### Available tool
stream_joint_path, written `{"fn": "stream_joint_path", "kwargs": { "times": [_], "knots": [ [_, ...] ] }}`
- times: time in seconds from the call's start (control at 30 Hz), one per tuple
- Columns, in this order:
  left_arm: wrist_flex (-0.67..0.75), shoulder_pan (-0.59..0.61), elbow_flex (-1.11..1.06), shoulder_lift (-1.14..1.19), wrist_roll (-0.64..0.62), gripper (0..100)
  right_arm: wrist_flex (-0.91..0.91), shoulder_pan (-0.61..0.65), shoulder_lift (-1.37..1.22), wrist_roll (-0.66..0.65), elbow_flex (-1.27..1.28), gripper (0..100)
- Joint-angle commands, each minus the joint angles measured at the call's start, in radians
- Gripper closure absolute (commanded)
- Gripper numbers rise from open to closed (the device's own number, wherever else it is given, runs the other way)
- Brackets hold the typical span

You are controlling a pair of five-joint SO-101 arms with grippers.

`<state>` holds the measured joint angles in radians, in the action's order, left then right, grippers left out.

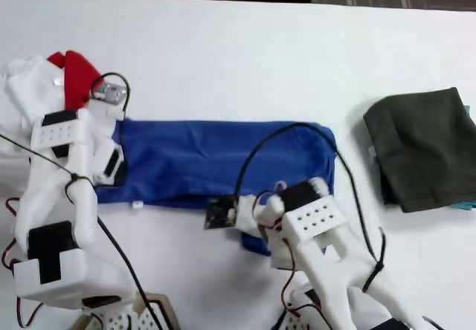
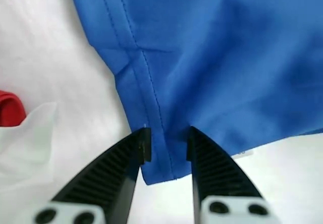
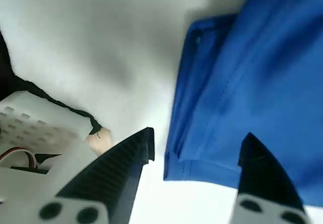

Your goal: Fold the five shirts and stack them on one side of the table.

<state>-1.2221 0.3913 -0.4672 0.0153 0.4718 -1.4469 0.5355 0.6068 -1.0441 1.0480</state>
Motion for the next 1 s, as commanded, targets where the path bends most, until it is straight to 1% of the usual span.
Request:
{"fn": "stream_joint_path", "kwargs": {
  "times": [0.0, 0.2, 0.33, 0.5, 0.6, 0.63, 0.8, 0.87, 0.97],
  "knots": [
    [-0.003, -0.002, 0.001, -0.034, -0.002, 85, 0.074, 0.041, 0.021, 0.028, 0.063, 72.0],
    [-0.003, -0.002, 0.001, -0.034, -0.003, 85, 0.166, -0.013, -0.001, 0.032, 0.109, 72.0],
    [-0.003, -0.002, 0.001, -0.034, -0.003, 85, 0.291, -0.016, -0.124, 0.032, 0.160, 72.0],
    [-0.003, -0.002, 0.004, -0.034, -0.003, 85, 0.314, -0.071, -0.297, 0.034, 0.058, 72.2],
    [-0.005, 0.000, 0.005, -0.035, -0.003, 85, 0.318, -0.084, -0.374, 0.034, 0.018, 72.9],
    [-0.005, 0.000, 0.005, -0.035, -0.003, 85, 0.320, -0.081, -0.394, 0.034, 0.009, 74.7],
    [-0.005, 0.000, 0.007, -0.035, -0.003, 85, 0.328, -0.079, -0.446, 0.034, -0.017, 89.9],
    [-0.003, 0.000, 0.007, -0.035, -0.003, 85, 0.328, -0.081, -0.446, 0.034, -0.017, 92.0],
    [-0.003, 0.000, 0.007, -0.035, -0.003, 85, 0.328, -0.081, -0.446, 0.034, -0.017, 92.5]
  ]
}}
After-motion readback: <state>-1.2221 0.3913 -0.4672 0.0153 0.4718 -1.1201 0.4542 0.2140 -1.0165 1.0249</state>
